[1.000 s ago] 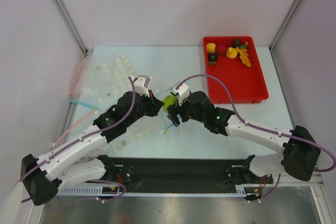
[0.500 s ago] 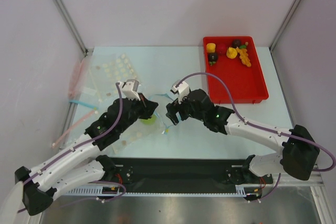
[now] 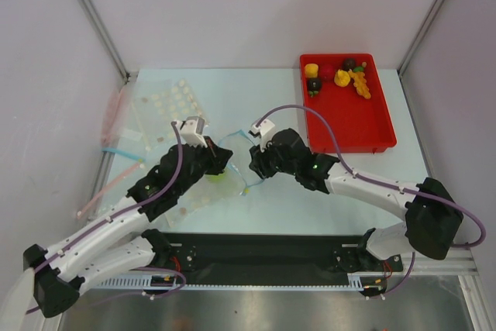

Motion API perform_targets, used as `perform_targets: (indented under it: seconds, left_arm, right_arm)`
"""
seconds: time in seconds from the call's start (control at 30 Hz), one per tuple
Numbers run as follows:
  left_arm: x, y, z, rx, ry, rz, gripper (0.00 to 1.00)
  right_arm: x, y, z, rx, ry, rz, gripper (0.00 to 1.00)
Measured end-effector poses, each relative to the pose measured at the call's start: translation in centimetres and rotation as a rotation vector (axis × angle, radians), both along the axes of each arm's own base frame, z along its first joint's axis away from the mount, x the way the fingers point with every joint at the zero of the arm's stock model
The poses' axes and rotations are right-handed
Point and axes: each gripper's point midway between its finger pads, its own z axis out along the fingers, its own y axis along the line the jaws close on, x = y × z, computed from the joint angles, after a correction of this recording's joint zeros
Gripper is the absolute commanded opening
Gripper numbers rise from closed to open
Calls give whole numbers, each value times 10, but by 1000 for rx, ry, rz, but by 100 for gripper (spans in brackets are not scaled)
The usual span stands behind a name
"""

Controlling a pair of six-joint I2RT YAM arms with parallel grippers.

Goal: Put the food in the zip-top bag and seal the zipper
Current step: Place the fake fruit in the zipper food storage bag, then pick up the fake fruit from the bin.

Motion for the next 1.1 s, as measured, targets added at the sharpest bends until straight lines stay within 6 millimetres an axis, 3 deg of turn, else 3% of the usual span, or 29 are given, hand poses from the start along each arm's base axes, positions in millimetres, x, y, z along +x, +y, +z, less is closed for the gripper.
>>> perform_targets:
  seconds: [0.07, 0.17, 0.2, 0.27, 0.37, 0.53, 0.67, 0.77, 0.9, 1.1]
  left_arm:
    - [3, -3, -9, 38, 29, -2, 0]
    - [10, -11, -24, 106, 78, -15, 0]
    - [12, -13, -29, 124, 93, -19, 0]
    - [14, -15, -35, 154, 113, -26, 0]
    - [14, -15, -42, 185, 128, -33, 0]
    - [13, -14, -42, 198, 130, -35, 0]
    - [13, -13, -42, 197, 129, -35, 0]
    - [13, -13, -40, 192, 123, -34, 0]
    - [11, -11, -34, 173, 104, -33, 0]
    - [8, -8, -30, 150, 80, -32, 0]
  right_arm:
    - [4, -2, 1, 6, 7, -19, 28]
    - [13, -9, 0, 14, 19, -68, 25]
    - [17, -12, 0, 14, 22, -91, 27]
    - [26, -19, -2, 21, 35, -134, 45]
    - [39, -30, -3, 31, 50, -192, 57]
    - [53, -42, -3, 69, 59, -253, 65]
    - [49, -60, -1, 98, 54, -288, 68]
    - [56, -81, 19, 149, 13, -352, 68]
    - [84, -122, 45, 214, -49, -522, 67]
    - [139, -199, 38, 232, -12, -822, 68]
